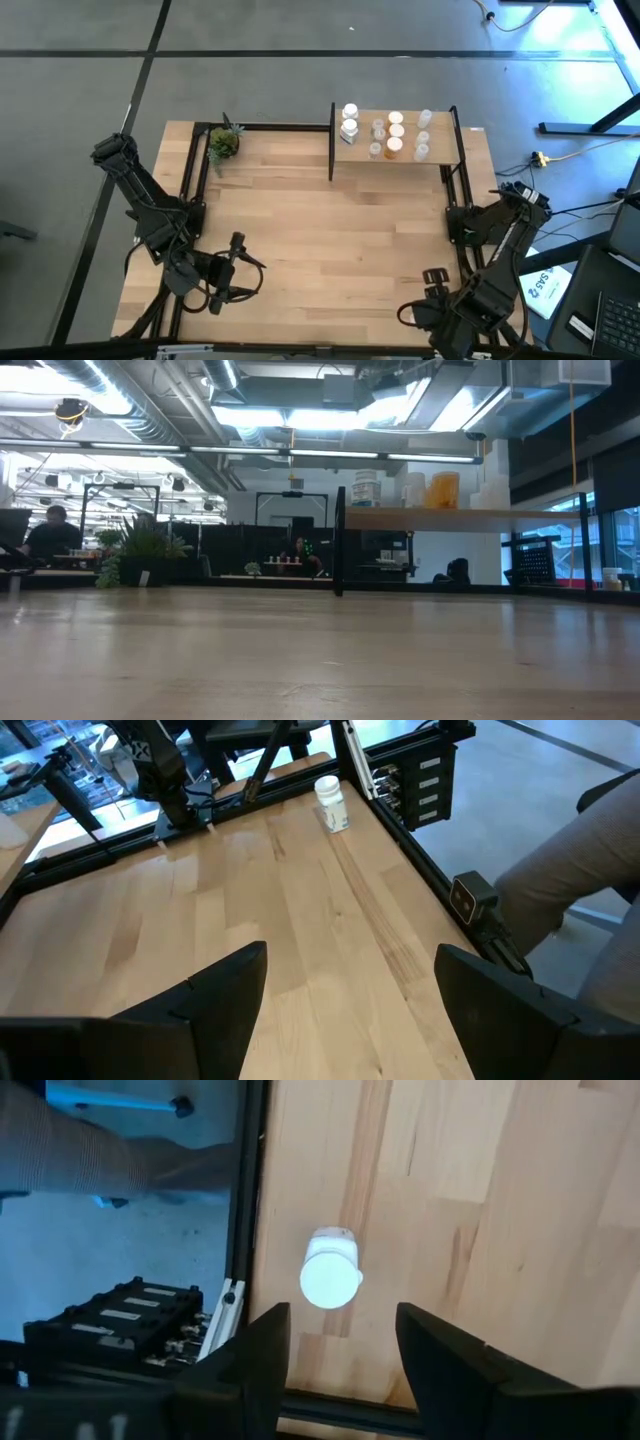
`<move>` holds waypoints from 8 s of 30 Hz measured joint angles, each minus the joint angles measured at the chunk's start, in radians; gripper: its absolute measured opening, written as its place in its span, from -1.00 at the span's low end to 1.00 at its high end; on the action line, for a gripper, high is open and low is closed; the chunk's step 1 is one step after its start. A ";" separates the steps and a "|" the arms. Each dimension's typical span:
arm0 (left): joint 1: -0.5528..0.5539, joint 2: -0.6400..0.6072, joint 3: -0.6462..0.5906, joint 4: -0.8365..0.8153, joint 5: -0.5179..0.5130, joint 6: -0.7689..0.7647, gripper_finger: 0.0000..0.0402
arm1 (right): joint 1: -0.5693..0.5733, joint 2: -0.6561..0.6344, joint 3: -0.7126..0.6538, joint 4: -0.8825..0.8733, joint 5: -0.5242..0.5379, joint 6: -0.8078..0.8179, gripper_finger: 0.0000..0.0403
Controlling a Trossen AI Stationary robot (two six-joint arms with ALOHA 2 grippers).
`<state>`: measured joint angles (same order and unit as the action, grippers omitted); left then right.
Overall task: Pick and place medicine bottles onto shelf by color
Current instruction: Put the white pill bottle on the shelf aligned with the other white pill bottles
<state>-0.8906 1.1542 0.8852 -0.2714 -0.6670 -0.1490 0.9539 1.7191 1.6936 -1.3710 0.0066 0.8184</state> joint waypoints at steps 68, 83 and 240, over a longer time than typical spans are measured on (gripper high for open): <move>0.000 0.000 0.000 -0.005 0.000 0.000 0.41 | 0.082 0.277 -0.182 0.161 0.045 0.190 0.28; 0.000 0.000 0.000 -0.005 0.000 0.000 0.41 | 0.045 0.277 -0.182 0.177 0.044 0.177 -0.13; 0.379 -0.004 0.000 -0.008 -0.203 -0.133 0.41 | -1.358 0.335 0.524 -0.087 0.045 -1.030 -0.07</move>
<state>-0.5117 1.1500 0.8852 -0.2794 -0.8696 -0.2817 -0.4042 2.0542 2.2177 -1.4578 0.0517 -0.2119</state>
